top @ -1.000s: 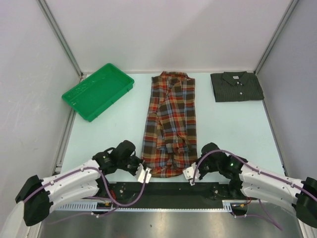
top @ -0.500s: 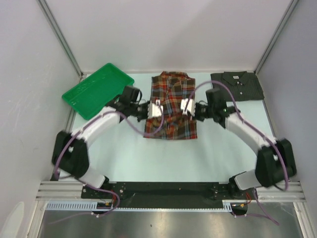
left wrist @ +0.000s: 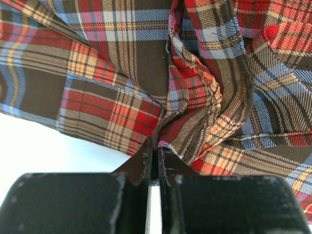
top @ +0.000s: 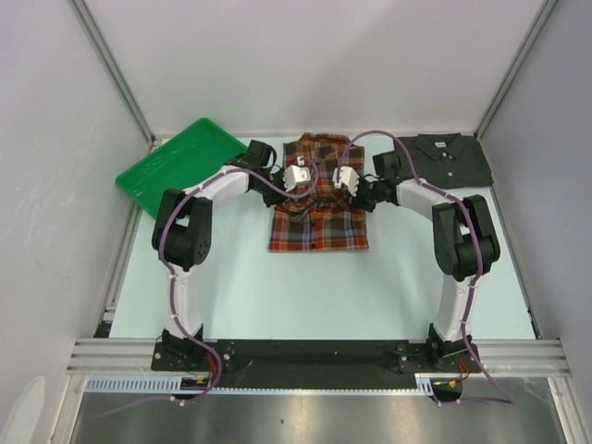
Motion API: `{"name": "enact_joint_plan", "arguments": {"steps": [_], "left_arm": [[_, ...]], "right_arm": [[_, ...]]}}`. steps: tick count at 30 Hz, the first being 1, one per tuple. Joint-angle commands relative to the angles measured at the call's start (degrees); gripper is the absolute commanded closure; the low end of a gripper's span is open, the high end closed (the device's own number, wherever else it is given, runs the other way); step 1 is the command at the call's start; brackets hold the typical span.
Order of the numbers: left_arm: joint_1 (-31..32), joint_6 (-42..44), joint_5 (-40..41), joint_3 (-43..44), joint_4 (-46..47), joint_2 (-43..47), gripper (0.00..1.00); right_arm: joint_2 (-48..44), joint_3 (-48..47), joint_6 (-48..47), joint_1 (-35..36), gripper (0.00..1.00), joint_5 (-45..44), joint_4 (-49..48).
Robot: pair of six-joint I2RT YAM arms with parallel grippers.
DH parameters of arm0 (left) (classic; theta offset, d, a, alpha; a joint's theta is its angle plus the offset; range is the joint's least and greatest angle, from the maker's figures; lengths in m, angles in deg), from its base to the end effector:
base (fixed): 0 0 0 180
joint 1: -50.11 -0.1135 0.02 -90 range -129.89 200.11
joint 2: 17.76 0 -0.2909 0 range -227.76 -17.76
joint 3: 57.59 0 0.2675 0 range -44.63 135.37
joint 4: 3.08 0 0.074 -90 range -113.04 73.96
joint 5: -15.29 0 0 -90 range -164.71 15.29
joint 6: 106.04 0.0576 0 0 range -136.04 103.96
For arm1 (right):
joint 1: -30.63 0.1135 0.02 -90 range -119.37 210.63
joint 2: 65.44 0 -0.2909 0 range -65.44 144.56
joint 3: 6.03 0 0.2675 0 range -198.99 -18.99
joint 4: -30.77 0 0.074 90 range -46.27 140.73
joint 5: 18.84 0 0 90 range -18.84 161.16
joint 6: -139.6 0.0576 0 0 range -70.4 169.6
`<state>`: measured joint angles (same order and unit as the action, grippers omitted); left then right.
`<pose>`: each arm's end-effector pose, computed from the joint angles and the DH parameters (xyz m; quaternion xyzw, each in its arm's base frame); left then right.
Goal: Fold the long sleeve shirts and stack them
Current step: Fold the shirt
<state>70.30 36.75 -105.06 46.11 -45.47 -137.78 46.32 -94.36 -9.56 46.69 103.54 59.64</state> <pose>0.4466 -0.1952 0.1845 0.6094 0.7052 -0.1689 0.3206 0.4223 0.1537 0.1803 -0.6260 0.6650 0.1315 0.3855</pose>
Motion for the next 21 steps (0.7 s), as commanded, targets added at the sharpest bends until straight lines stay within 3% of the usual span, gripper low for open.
{"name": "enact_joint_plan", "arguments": {"steps": [1,2,4,5,6,7,9,10,11,15,21], "left_arm": [[-0.15,-3.84,-1.56,3.39,-0.36,0.50,0.92],[-0.23,-4.80,-1.64,3.57,-0.36,0.41,0.92],[-0.32,-5.59,-1.73,4.26,-0.28,0.15,0.89],[-0.76,-8.30,-1.56,4.97,-0.10,-0.12,0.83],[-1.20,-10.41,-1.73,5.84,0.16,-0.38,0.79],[-1.72,-12.69,-1.99,8.46,-0.10,-0.64,0.71],[-4.00,-20.95,-3.04,12.77,-1.41,-1.52,0.53],[-4.97,-26.98,-3.66,13.67,-1.85,-1.44,0.47],[-6.81,-29.31,-4.36,13.94,-2.38,-1.18,0.40],[-10.60,-37.93,-7.00,3.97,-0.46,7.05,0.34],[-11.31,-35.57,-10.77,-11.79,1.66,18.59,0.30]], "right_arm": [[-0.06,-2.94,2.46,-0.76,1.00,-1.09,-2.72],[0.03,-2.94,2.73,-1.02,1.00,-1.44,-2.72],[-0.06,-3.37,5.00,-1.29,0.90,-2.93,-2.72],[-0.14,-4.51,6.32,-1.46,0.73,-3.46,-2.54],[-0.41,-5.13,7.73,-1.64,0.68,-4.07,-2.45],[-0.76,-5.66,9.04,-2.25,0.54,-5.21,-1.93],[-2.42,-7.50,14.49,-2.95,0.40,-6.45,-0.35],[-3.21,-8.12,16.42,-3.74,0.24,-7.58,0.61],[-4.61,-9.43,19.75,-4.27,0.20,-7.51,2.01],[-8.40,-11.90,31.54,-6.91,0.18,-2.44,10.25],[-11.75,-6.30,45.77,-6.74,0.40,11.53,13.55]]}}
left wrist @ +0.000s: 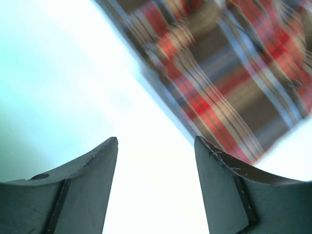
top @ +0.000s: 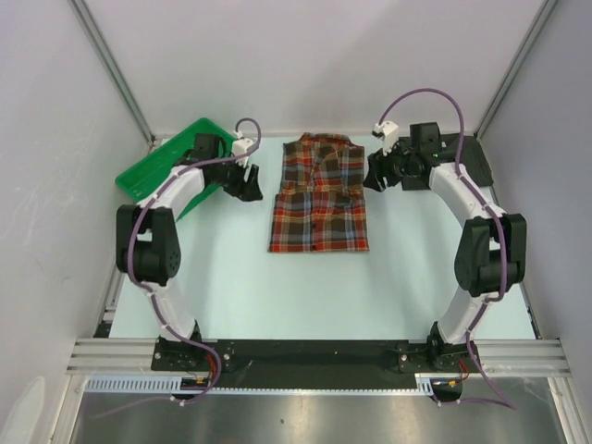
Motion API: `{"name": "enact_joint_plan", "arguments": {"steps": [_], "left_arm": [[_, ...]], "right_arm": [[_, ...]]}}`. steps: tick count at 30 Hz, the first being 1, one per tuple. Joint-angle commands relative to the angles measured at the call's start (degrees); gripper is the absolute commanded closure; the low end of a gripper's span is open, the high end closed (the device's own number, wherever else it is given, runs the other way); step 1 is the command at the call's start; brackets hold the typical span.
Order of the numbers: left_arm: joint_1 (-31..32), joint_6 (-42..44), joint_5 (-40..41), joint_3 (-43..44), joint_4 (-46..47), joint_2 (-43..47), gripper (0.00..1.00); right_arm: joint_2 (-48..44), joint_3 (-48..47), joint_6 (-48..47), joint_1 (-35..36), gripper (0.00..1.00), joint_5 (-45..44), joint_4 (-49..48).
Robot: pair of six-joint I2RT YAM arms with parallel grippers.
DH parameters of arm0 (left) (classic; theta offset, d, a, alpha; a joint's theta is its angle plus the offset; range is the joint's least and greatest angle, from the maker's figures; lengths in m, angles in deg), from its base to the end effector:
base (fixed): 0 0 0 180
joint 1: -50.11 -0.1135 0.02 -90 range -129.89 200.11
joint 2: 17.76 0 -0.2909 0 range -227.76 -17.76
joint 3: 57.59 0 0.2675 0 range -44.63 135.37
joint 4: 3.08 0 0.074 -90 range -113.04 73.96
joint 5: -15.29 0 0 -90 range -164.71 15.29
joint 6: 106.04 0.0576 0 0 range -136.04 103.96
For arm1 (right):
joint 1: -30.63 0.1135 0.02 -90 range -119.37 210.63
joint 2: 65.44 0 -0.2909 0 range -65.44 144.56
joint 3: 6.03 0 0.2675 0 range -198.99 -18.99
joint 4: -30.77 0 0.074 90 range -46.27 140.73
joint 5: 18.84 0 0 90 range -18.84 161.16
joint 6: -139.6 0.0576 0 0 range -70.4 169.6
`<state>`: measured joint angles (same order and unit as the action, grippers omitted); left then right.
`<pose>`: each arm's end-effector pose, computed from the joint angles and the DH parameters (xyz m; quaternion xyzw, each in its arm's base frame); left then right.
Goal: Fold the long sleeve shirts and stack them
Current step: Fold the shirt
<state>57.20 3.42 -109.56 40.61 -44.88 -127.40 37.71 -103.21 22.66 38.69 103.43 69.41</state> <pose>0.4450 -0.0885 0.2373 0.2998 0.8596 -0.2501 0.3297 0.4309 0.0921 0.2828 -0.3688 0.8130 0.1921 0.4077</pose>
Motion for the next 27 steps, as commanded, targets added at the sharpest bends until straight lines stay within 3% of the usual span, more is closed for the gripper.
{"name": "enact_joint_plan", "arguments": {"steps": [1,4,6,11,15,18,19,20,27], "left_arm": [[2.05,-1.72,-8.46,-7.35,0.89,9.26,0.31],[3.62,-2.58,-12.33,-9.20,-0.68,8.40,0.34],[4.50,-6.60,-19.79,-9.73,-1.13,7.52,0.34],[11.53,-12.51,-29.12,-10.35,-0.43,2.96,0.29],[15.23,-16.64,-29.67,-10.70,1.33,-1.09,0.23],[13.57,-19.10,-31.06,-10.17,1.15,-7.92,0.17],[12.17,-21.03,-31.59,-10.17,1.42,-9.61,0.09],[11.37,-21.48,-31.51,-10.09,1.42,-10.93,0.07],[7.24,-20.35,-29.31,-15.00,2.21,-13.76,0.04]], "right_arm": [[-2.96,3.53,14.80,1.70,0.47,12.63,3.42],[-0.77,5.56,20.51,2.93,0.55,17.11,1.23],[1.77,6.09,25.06,3.54,0.57,21.75,-0.26],[4.60,9.16,32.65,7.32,0.54,28.98,-7.46],[7.49,11.88,34.75,11.10,0.48,31.36,-9.31],[12.15,16.63,37.83,9.27,0.46,31.89,-12.83],[13.29,17.68,37.75,7.61,0.45,31.89,-13.19],[14.43,18.74,37.05,6.72,0.45,30.76,-13.36],[17.26,25.77,31.52,0.91,0.43,27.32,-9.86]]}}
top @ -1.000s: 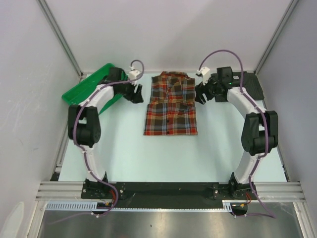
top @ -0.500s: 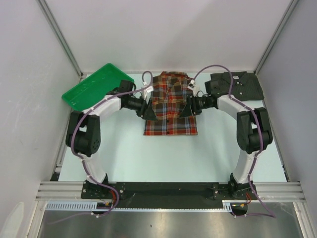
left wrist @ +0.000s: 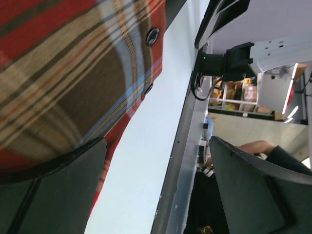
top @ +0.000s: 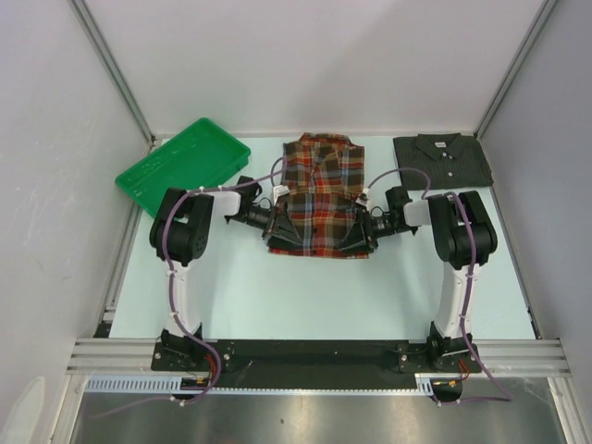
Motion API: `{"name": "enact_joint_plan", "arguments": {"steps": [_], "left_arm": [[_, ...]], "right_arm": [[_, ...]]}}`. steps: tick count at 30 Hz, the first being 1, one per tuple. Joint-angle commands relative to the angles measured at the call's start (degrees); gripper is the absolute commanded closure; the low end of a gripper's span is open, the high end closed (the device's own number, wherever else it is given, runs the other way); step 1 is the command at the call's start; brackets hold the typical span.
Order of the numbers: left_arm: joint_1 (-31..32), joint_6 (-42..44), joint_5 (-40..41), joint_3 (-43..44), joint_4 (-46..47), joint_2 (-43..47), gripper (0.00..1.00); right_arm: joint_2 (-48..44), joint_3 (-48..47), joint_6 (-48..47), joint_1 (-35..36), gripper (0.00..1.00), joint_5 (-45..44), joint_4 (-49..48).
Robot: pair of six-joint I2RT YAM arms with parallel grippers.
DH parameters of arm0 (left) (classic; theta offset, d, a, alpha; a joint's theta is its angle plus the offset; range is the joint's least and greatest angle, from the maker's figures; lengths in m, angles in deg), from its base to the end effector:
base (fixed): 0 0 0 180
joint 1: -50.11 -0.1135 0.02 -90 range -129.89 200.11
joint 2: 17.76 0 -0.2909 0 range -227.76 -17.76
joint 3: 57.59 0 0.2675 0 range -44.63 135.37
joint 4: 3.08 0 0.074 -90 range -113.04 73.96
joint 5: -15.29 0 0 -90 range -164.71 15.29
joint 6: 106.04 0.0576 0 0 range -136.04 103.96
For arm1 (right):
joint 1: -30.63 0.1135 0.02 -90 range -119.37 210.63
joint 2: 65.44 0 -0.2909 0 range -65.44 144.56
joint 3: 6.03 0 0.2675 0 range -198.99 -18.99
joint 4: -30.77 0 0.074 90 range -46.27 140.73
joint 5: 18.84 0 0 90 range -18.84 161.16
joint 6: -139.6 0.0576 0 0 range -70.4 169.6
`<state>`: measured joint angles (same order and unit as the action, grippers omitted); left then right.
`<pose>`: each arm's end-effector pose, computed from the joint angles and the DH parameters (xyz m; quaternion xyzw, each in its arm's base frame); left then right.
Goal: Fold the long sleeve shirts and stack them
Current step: Fold the shirt
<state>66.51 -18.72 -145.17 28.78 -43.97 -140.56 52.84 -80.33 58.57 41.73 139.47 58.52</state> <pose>0.3811 -0.1688 0.1082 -0.1602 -0.7984 0.5804 0.0061 0.3628 0.1257 0.0934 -0.1043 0.8152 0.5687 0.0328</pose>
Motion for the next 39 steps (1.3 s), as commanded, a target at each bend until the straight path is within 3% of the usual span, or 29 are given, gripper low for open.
{"name": "enact_joint_plan", "arguments": {"steps": [1,4,8,11,14,16,17,19,20,22,26,31,35,39], "left_arm": [[-2.69,2.58,6.56,-3.88,0.86,2.19,0.03],[-3.04,11.18,7.88,-4.68,-6.40,7.73,0.03],[-2.52,13.84,6.39,-3.20,-8.91,12.92,0.05],[-0.15,8.42,4.99,1.72,-5.23,12.77,0.05],[3.19,3.05,3.58,7.16,-0.92,8.66,0.01],[5.04,-1.52,3.83,9.03,4.69,6.71,0.01],[5.22,-9.37,4.18,8.34,8.63,5.66,0.01],[4.69,-18.02,6.38,6.23,22.25,2.49,0.01],[4.26,-24.33,7.34,4.57,25.78,1.26,0.00],[2.85,-27.89,10.68,3.85,30.19,-2.61,0.01],[1.35,-22.82,12.10,1.31,21.62,-4.03,0.01],[0.65,-11.22,5.25,0.60,14.56,5.90,0.01],[1.08,-11.03,4.89,5.07,14.65,6.80,0.01],[1.09,-14.98,8.13,14.19,15.70,-1.02,0.01]], "right_arm": [[1.78,2.89,-4.66,-2.30,0.42,-9.07,1.30],[-0.59,0.80,-7.56,-3.00,0.41,-9.34,4.53],[-6.82,-3.86,-5.56,-2.92,0.34,-6.10,8.51],[-9.91,-5.98,3.66,-1.43,0.19,-4.34,-0.43],[-7.37,-9.04,9.83,1.56,0.01,-3.45,-6.43],[-4.22,-9.67,13.07,3.49,0.00,-3.27,-12.63],[-2.80,-9.15,17.79,3.85,0.00,-3.54,-16.24],[0.44,-9.06,21.68,4.20,0.00,-4.06,-23.88],[4.12,-9.23,22.75,4.03,0.00,-4.50,-24.62],[6.69,-8.97,20.31,2.80,0.00,-6.60,-23.24],[8.90,-7.48,14.41,0.42,0.00,-7.24,-15.94],[2.06,-10.89,14.49,-1.33,0.00,-2.75,-11.71],[1.68,-15.73,16.07,-1.86,0.00,-1.69,-12.40],[8.17,-18.20,21.07,-1.86,0.00,-2.13,-18.64]]}}
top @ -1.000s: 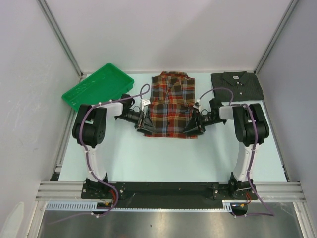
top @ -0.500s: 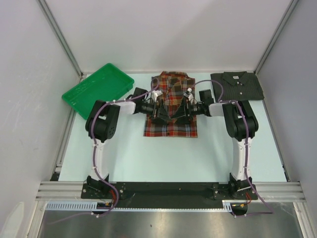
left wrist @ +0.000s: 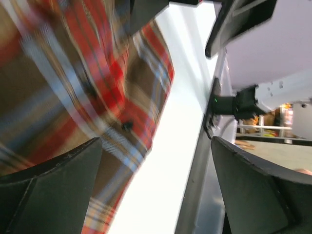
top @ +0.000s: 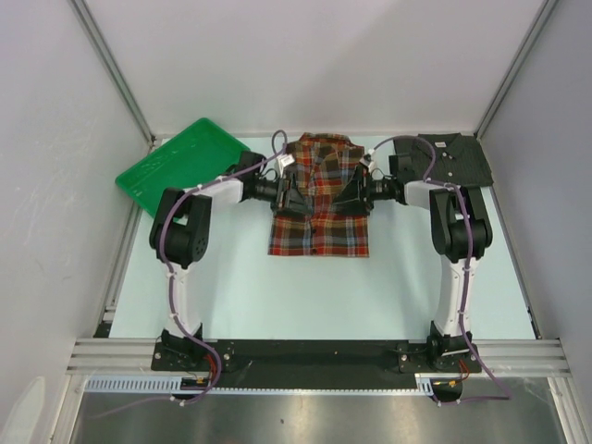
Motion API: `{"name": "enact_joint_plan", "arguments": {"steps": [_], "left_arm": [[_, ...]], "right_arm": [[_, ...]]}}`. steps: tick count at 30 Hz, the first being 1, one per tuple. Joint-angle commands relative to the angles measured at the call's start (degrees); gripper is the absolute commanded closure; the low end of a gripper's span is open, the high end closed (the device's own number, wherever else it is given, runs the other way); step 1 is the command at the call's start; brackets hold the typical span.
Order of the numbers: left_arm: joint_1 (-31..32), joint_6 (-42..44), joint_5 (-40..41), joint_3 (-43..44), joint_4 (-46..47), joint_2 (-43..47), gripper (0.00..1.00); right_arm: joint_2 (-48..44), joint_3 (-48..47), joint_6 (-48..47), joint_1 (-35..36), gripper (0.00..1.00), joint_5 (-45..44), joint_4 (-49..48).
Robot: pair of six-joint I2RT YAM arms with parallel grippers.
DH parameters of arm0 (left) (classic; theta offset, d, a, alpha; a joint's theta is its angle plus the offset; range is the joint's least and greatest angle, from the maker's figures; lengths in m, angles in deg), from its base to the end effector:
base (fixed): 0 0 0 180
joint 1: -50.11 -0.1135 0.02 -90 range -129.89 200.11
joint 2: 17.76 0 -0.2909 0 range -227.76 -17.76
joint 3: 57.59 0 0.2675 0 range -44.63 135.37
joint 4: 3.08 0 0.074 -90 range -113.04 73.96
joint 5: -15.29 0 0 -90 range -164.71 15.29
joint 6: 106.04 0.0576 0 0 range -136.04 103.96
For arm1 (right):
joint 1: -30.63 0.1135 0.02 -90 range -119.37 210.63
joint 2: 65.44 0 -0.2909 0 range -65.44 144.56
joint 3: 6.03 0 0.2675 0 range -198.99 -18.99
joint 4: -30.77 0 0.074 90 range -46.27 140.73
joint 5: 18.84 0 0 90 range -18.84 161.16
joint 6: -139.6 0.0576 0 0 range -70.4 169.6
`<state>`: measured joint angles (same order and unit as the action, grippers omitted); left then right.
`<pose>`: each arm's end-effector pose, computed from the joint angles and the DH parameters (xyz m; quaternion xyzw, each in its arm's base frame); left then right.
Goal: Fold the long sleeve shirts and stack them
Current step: Fold the shirt
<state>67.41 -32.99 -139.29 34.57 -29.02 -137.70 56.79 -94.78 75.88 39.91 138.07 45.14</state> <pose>0.4240 -0.1865 0.1613 0.1688 0.8028 -0.5626 0.1020 0.4485 0.1270 0.1404 -0.0810 0.7993 0.5814 0.1286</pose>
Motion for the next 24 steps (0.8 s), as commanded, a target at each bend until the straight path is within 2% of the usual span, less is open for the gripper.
{"name": "enact_joint_plan", "arguments": {"steps": [1,4,7,9,14,19,24], "left_arm": [[-0.16,-1.76,4.00,9.56,2.15,-7.03,0.00],[-1.56,-6.59,5.77,12.55,6.19,-11.35,0.00],[-3.05,-12.04,6.39,13.18,8.57,-16.02,0.01],[-3.50,-14.50,6.04,10.21,9.63,-16.99,0.01],[-3.68,-10.92,4.38,5.35,12.01,-11.91,0.01],[-5.16,-4.58,4.28,6.84,7.35,-6.01,0.01],[-7.63,-7.83,8.23,10.27,6.56,-8.37,0.01]], "right_arm": [[5.89,-5.84,4.38,-0.05,0.00,-0.91,-6.15],[11.26,-10.41,7.37,-1.45,0.00,-2.23,-9.83],[14.68,-12.36,4.14,-2.68,0.00,-3.02,-6.96],[16.19,-11.75,3.43,-3.12,0.00,-2.67,-5.28],[13.39,-11.13,6.04,-3.83,0.00,-1.09,-7.46],[9.16,-12.71,10.10,-5.23,0.01,0.14,-10.11],[12.67,-15.79,0.47,-6.20,0.01,-1.96,-1.77]]}}
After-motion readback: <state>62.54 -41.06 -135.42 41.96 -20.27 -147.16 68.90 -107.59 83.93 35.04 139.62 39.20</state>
